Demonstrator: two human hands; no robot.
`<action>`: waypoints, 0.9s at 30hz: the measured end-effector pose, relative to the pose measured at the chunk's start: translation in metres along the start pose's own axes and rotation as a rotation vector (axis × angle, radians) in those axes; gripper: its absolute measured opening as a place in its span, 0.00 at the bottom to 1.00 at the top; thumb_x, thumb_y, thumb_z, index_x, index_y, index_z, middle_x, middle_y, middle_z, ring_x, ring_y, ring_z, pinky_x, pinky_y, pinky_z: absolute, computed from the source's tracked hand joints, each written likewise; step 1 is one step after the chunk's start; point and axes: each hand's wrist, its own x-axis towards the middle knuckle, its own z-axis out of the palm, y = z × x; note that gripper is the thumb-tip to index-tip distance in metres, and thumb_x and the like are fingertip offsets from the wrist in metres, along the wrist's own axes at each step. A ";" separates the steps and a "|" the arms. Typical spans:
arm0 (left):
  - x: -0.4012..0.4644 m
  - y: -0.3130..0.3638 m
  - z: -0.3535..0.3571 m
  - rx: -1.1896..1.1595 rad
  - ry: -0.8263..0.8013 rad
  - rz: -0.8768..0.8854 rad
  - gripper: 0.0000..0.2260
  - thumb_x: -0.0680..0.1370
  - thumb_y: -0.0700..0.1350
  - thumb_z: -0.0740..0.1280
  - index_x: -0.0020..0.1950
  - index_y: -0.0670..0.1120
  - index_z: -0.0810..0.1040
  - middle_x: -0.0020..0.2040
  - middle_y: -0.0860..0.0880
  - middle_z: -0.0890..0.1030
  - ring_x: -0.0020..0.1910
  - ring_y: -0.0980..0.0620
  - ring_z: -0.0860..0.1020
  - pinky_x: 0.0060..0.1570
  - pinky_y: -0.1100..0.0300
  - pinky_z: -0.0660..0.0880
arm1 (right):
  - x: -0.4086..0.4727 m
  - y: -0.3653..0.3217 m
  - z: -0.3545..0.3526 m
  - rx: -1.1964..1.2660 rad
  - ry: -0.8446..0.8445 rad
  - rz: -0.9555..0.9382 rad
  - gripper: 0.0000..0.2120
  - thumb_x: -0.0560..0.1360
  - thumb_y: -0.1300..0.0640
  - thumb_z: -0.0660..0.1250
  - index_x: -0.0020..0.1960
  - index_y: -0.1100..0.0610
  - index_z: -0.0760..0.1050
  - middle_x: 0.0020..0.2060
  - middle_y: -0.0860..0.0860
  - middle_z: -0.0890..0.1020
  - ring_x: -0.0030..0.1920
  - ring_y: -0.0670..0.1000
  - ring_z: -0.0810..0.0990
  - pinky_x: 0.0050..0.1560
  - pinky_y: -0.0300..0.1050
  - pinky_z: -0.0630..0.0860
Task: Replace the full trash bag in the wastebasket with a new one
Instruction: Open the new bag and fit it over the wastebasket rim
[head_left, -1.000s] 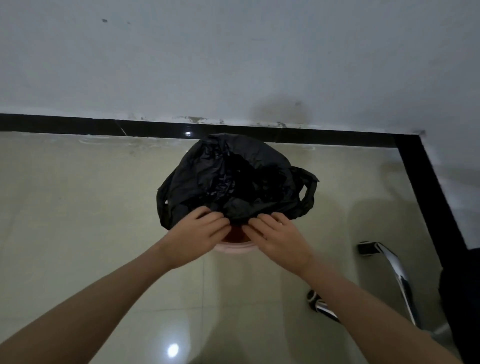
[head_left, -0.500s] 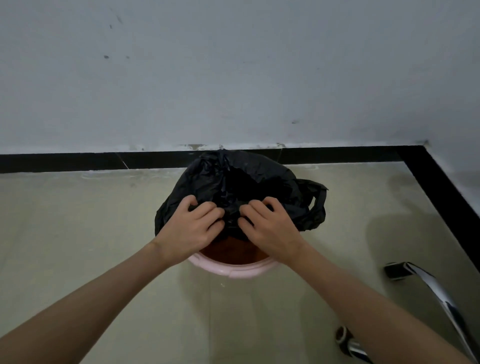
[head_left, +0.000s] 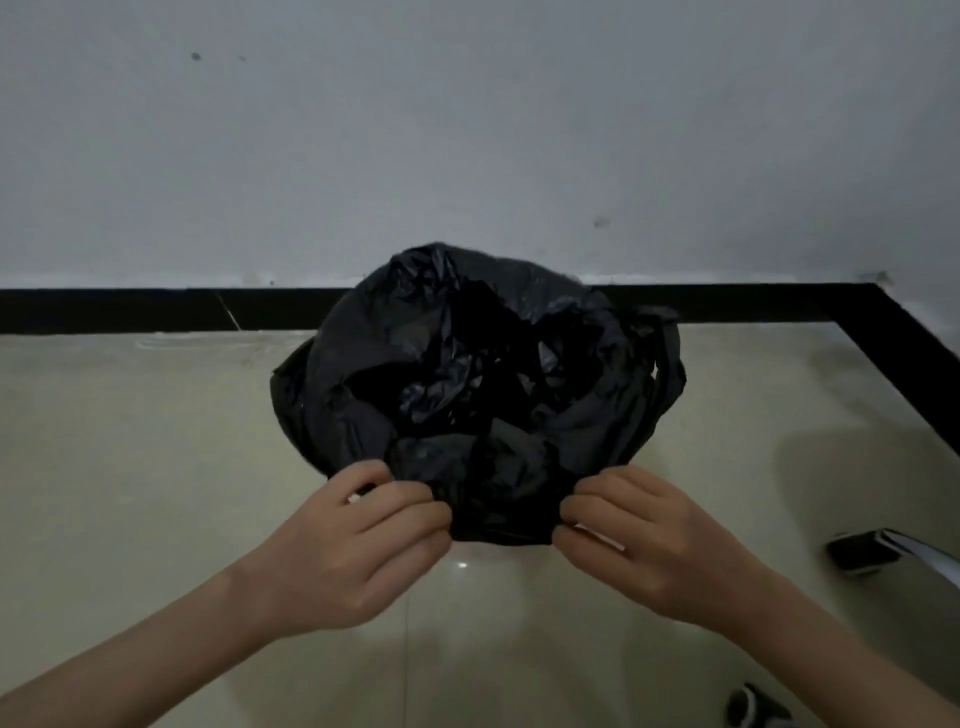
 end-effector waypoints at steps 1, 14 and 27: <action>-0.003 0.002 0.004 0.005 0.004 -0.015 0.04 0.78 0.41 0.60 0.46 0.42 0.73 0.42 0.44 0.85 0.47 0.48 0.75 0.44 0.54 0.71 | -0.008 -0.006 0.004 0.001 -0.024 0.000 0.02 0.74 0.64 0.66 0.44 0.59 0.74 0.40 0.55 0.81 0.42 0.54 0.78 0.46 0.45 0.75; -0.043 -0.004 0.008 0.080 -0.107 -0.078 0.04 0.78 0.40 0.60 0.46 0.41 0.73 0.39 0.41 0.84 0.44 0.45 0.73 0.46 0.56 0.68 | -0.032 -0.019 0.033 -0.017 -0.030 0.112 0.08 0.76 0.64 0.63 0.42 0.60 0.80 0.40 0.53 0.84 0.40 0.54 0.81 0.41 0.45 0.77; -0.018 -0.151 0.003 0.080 -0.474 -0.182 0.25 0.73 0.36 0.52 0.70 0.46 0.63 0.71 0.49 0.66 0.69 0.50 0.67 0.66 0.66 0.56 | -0.025 0.120 0.014 -0.330 -0.331 0.336 0.31 0.65 0.68 0.74 0.65 0.61 0.69 0.61 0.61 0.77 0.64 0.60 0.74 0.61 0.54 0.72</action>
